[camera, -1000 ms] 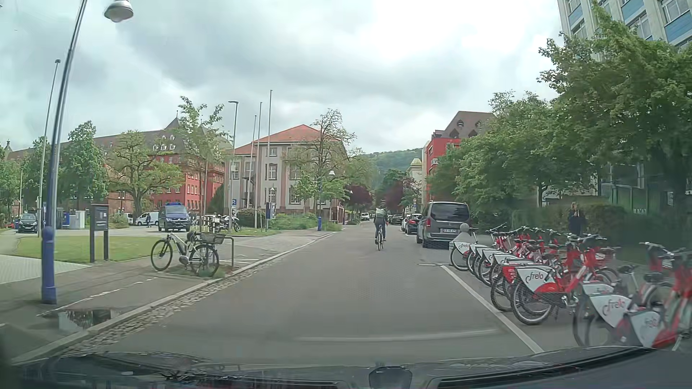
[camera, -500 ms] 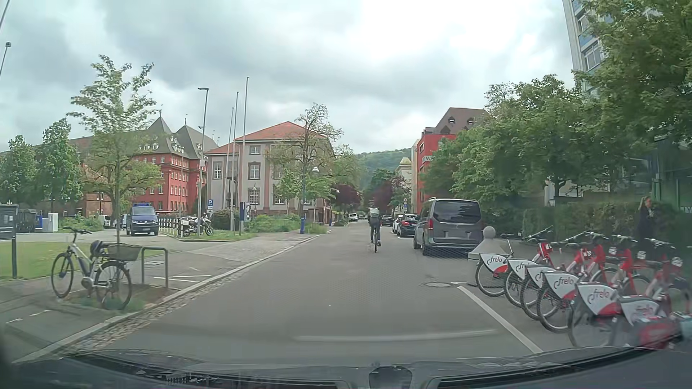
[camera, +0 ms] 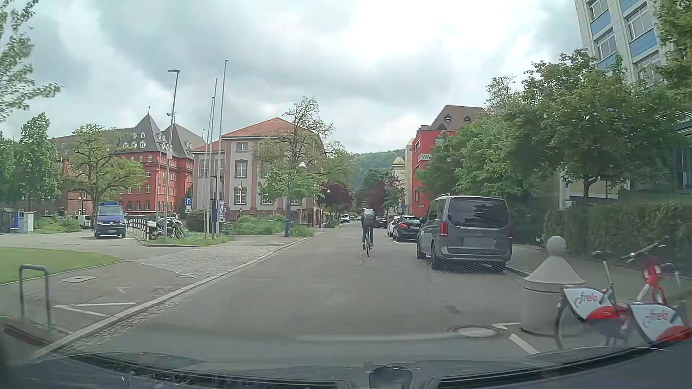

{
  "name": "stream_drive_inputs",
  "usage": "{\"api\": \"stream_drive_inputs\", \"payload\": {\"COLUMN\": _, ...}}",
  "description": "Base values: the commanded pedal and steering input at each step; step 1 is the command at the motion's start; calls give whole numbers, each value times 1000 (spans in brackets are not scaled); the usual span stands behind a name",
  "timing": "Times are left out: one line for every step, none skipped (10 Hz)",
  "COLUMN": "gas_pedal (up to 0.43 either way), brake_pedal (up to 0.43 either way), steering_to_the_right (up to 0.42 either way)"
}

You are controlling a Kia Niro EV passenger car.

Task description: Follow the waypoints while adhering to traffic rules and regulations

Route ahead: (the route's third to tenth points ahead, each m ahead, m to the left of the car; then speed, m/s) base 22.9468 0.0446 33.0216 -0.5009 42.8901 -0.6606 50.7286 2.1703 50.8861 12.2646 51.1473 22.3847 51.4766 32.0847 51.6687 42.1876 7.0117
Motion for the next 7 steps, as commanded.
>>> {"api": "stream_drive_inputs", "payload": {"gas_pedal": 47, "brake_pedal": 0, "steering_to_the_right": 15}}
{"api": "stream_drive_inputs", "payload": {"gas_pedal": 47, "brake_pedal": 0, "steering_to_the_right": 16}}
{"api": "stream_drive_inputs", "payload": {"gas_pedal": 47, "brake_pedal": 0, "steering_to_the_right": 14}}
{"api": "stream_drive_inputs", "payload": {"gas_pedal": 47, "brake_pedal": 0, "steering_to_the_right": 13}}
{"api": "stream_drive_inputs", "payload": {"gas_pedal": 47, "brake_pedal": 0, "steering_to_the_right": 13}}
{"api": "stream_drive_inputs", "payload": {"gas_pedal": 47, "brake_pedal": 0, "steering_to_the_right": 10}}
{"api": "stream_drive_inputs", "payload": {"gas_pedal": 47, "brake_pedal": 0, "steering_to_the_right": 7}}
